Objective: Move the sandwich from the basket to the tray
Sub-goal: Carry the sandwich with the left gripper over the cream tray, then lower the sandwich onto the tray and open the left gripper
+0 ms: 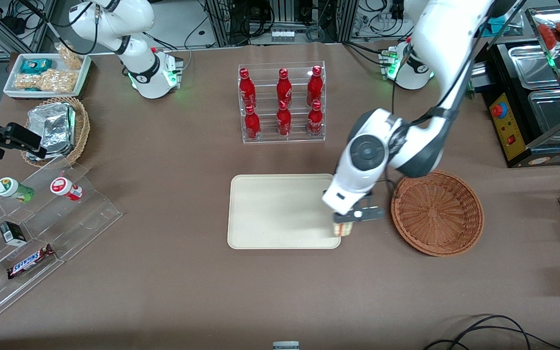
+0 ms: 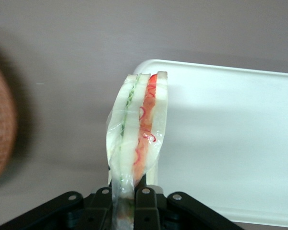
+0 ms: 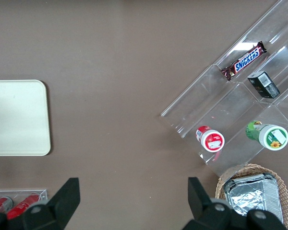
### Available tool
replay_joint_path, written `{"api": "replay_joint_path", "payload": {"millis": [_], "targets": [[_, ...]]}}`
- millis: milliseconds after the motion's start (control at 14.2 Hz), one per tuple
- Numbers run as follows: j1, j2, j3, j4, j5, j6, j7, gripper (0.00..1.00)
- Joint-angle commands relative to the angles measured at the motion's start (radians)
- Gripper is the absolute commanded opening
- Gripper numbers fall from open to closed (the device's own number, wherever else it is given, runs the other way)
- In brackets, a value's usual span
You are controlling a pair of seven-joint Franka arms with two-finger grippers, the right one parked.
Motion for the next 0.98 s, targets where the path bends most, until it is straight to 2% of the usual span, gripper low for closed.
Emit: {"api": "replay_joint_path", "payload": {"millis": [0, 211, 561, 632, 702, 772, 842, 912], "targets": [[-0.061, 0.124, 0.006, 0.154, -0.071, 0.014, -0.007, 0.07], [-0.130, 0.190, 0.005, 0.211, -0.115, 0.073, -0.056, 0.08], [-0.191, 0.250, 0.006, 0.234, -0.120, 0.117, -0.102, 0.08], [-0.204, 0.252, 0.006, 0.230, -0.120, 0.117, -0.104, 0.09], [-0.205, 0.253, 0.006, 0.230, -0.120, 0.117, -0.104, 0.15], [-0.207, 0.253, 0.006, 0.230, -0.119, 0.117, -0.117, 0.40], [-0.208, 0.252, 0.008, 0.228, -0.111, 0.116, -0.143, 0.99], [-0.210, 0.249, 0.008, 0.228, -0.108, 0.117, -0.160, 1.00]]}}
